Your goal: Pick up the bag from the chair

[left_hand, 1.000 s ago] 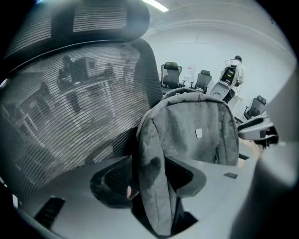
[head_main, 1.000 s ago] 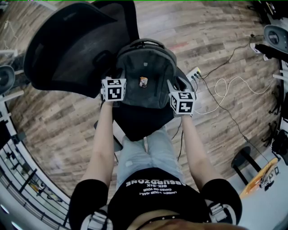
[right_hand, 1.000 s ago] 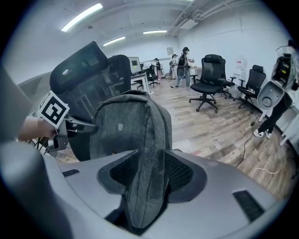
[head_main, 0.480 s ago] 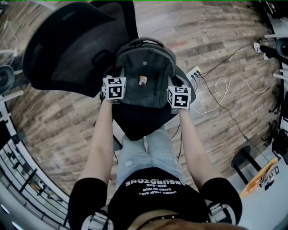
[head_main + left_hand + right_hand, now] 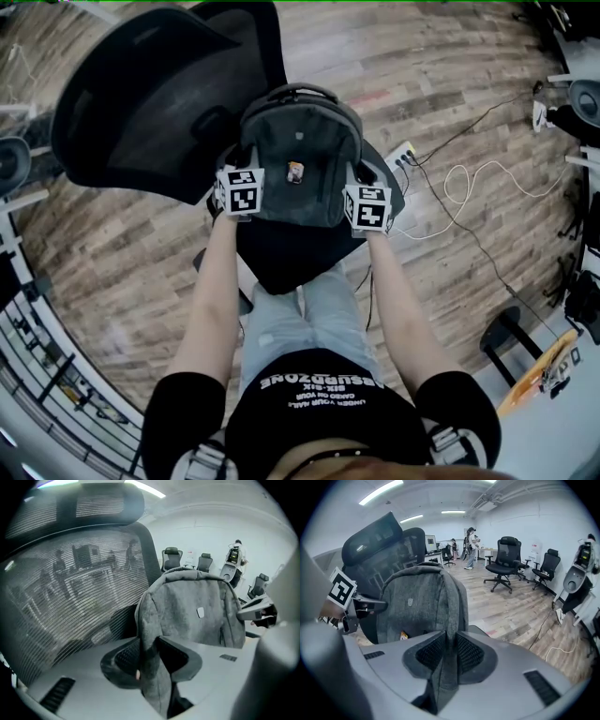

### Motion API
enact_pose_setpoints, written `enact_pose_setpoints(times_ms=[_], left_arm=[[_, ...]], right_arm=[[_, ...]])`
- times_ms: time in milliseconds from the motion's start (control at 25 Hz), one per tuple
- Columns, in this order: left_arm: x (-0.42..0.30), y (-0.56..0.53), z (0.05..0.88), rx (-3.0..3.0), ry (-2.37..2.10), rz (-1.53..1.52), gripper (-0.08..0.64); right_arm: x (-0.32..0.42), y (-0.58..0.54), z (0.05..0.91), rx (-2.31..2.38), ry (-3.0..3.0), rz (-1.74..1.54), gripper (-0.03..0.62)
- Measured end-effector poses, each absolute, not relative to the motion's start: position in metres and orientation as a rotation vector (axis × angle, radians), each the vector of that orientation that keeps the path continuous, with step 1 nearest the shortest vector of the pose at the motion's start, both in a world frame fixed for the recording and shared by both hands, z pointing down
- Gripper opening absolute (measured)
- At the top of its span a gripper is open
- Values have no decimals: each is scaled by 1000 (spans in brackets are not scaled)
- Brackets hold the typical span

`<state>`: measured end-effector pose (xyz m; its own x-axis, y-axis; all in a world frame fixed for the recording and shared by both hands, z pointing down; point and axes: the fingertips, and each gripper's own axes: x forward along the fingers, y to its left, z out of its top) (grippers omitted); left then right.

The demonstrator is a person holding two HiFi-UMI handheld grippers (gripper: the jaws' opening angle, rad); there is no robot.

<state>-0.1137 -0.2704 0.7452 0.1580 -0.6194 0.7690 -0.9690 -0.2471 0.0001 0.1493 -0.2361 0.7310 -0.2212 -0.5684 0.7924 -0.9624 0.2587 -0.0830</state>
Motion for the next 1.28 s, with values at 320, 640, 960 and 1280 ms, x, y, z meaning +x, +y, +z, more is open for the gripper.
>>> enact_pose_setpoints(times_ms=[320, 640, 960, 1280], left_arm=[[-114, -264, 741, 1910, -1512, 876, 126], [-117, -248, 735, 1875, -1466, 882, 121], [-123, -228, 726, 1828, -1462, 889, 118], [-127, -204, 713, 1827, -1453, 853, 114]], right_arm=[[149, -231, 727, 1384, -1909, 765, 84], [149, -222, 724, 1359, -1901, 776, 83], [146, -208, 717, 1306, -1889, 818, 80], [143, -186, 702, 1302, -1924, 782, 79]])
